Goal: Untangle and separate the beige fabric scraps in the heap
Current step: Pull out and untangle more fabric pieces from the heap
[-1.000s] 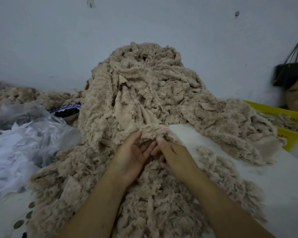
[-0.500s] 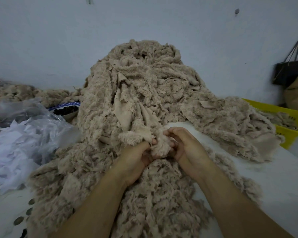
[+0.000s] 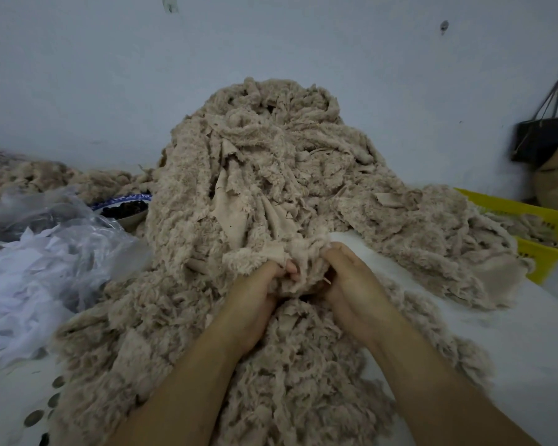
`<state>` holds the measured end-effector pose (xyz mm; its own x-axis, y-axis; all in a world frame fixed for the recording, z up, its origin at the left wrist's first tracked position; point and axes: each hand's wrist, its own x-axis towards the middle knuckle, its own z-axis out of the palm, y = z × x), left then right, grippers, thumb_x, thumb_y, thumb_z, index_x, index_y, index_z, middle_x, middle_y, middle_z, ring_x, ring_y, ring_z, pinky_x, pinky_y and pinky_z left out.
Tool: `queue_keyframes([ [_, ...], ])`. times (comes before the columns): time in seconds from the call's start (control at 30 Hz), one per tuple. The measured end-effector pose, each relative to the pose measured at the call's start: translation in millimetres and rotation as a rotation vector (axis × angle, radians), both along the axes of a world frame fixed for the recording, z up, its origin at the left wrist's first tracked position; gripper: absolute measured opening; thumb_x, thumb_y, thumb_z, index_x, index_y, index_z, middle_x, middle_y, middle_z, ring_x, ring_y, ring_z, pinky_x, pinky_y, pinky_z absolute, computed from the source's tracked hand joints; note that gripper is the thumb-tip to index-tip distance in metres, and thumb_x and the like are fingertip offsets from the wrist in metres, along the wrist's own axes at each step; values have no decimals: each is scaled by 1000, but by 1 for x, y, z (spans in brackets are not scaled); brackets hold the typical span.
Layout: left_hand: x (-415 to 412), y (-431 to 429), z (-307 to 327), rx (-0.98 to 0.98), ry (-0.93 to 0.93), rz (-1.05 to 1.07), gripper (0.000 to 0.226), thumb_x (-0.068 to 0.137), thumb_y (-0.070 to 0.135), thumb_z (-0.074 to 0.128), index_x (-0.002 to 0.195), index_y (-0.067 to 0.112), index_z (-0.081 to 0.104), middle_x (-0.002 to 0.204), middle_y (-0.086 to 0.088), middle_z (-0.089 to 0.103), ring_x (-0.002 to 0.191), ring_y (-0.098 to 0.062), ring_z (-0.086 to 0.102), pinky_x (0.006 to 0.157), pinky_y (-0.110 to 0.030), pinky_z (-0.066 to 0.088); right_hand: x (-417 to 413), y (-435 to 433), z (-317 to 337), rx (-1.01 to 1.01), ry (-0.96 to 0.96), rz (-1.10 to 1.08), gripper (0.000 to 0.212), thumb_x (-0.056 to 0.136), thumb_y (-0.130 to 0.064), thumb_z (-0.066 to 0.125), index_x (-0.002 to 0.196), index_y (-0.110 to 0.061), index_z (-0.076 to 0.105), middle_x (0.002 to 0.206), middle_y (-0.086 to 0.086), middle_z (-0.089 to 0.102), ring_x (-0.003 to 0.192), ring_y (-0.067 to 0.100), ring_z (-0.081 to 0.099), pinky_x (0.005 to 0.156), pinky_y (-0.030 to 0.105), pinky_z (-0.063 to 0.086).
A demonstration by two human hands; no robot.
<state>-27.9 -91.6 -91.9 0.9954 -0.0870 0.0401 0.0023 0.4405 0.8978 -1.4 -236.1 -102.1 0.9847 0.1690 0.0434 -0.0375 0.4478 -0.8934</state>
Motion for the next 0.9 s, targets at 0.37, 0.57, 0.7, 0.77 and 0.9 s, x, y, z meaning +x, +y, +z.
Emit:
queue_keyframes([
  [0.37,-9,-6,-5,425,-115,163,18,84,37,74,98,26,75,100,6,78,89,0,72,72,-10,53,-8,5,3,-121,-73,12,23,98,-11,51,75,-14,53,72,3,61,72,16,56,70,32,48],
  [0.57,-1,1,-3,-14,84,153,47,87,23,68,131,7,62,122,-10,71,112,-25,68,99,-41,53,-7,7,-1,-255,-84,60,12,92,-12,53,81,-18,51,74,-1,54,70,12,47,67,29,42],
  [0.7,0,2,0,-53,79,53,56,83,35,66,131,8,62,123,-11,70,114,-24,67,94,-37,55,-9,8,1,-263,-87,71,27,95,-14,49,76,-26,66,74,-6,63,66,5,58,62,23,47],
  [0.77,-2,1,-1,4,34,86,48,88,37,66,130,13,64,122,-7,72,113,-21,68,96,-38,55,-9,7,-1,-220,-91,98,20,94,-29,52,99,-23,70,93,-2,72,80,6,66,69,24,52],
  [0.9,-7,-3,-5,401,-80,236,44,92,50,64,130,28,64,123,9,70,112,-4,65,98,-25,52,-11,13,-7,-287,-171,81,52,82,-63,65,124,-33,65,124,-9,69,116,8,64,96,26,53],
])
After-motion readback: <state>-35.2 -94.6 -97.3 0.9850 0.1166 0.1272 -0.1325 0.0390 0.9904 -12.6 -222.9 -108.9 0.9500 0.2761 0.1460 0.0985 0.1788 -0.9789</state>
